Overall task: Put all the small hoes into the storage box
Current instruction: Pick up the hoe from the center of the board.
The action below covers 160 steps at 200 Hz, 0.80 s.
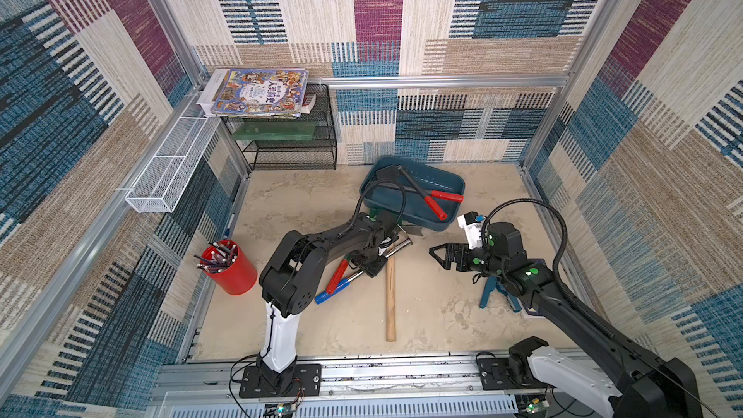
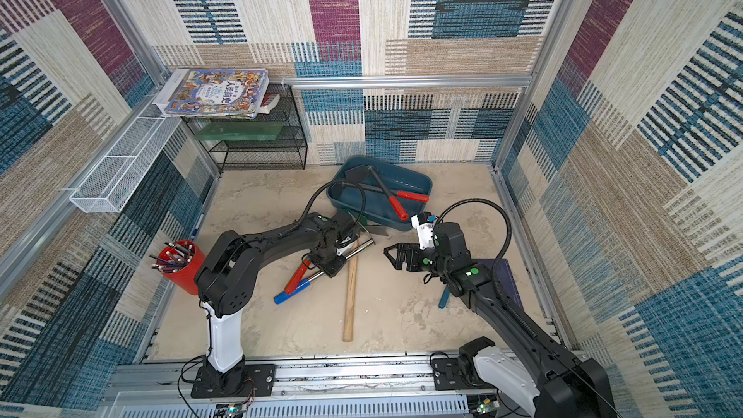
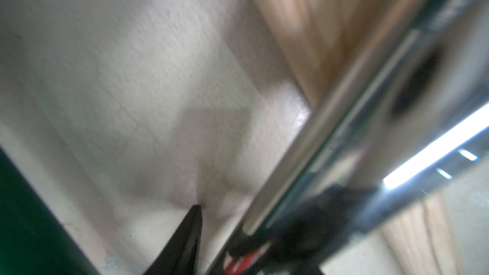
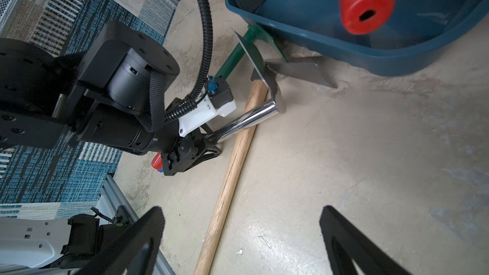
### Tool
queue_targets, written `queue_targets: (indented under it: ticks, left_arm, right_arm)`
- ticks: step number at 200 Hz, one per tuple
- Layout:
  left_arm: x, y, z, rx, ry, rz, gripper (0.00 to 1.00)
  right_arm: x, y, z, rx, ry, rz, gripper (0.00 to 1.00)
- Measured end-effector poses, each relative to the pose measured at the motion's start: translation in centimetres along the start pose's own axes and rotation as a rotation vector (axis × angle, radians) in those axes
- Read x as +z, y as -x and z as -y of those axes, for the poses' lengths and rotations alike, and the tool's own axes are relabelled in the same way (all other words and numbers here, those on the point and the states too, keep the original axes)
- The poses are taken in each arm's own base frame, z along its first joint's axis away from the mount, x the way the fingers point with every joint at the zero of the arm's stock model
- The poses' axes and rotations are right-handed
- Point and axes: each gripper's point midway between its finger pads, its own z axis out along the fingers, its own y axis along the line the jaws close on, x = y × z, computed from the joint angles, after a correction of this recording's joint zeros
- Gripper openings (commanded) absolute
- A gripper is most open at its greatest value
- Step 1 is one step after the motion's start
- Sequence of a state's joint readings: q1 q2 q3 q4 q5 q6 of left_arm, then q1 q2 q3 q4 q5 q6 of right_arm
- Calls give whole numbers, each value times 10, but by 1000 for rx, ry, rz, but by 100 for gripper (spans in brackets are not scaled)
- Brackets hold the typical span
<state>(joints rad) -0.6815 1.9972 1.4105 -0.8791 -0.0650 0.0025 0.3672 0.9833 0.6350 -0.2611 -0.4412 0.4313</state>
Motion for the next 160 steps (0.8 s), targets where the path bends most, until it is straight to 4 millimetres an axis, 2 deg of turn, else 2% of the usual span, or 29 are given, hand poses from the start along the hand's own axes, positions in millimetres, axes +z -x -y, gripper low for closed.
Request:
queue_targets:
  ticks: [83, 149, 160]
  left_arm:
    - [-2, 0, 0, 9, 13, 4, 20]
    - [-7, 0, 1, 14, 13, 13, 14]
    - [-8, 1, 2, 16, 13, 16, 10]
  right_arm:
    - [0, 2, -1, -7, 1, 2, 96]
    - [0, 2, -1, -7, 0, 1, 96]
    - [0, 2, -1, -7, 0, 1, 96]
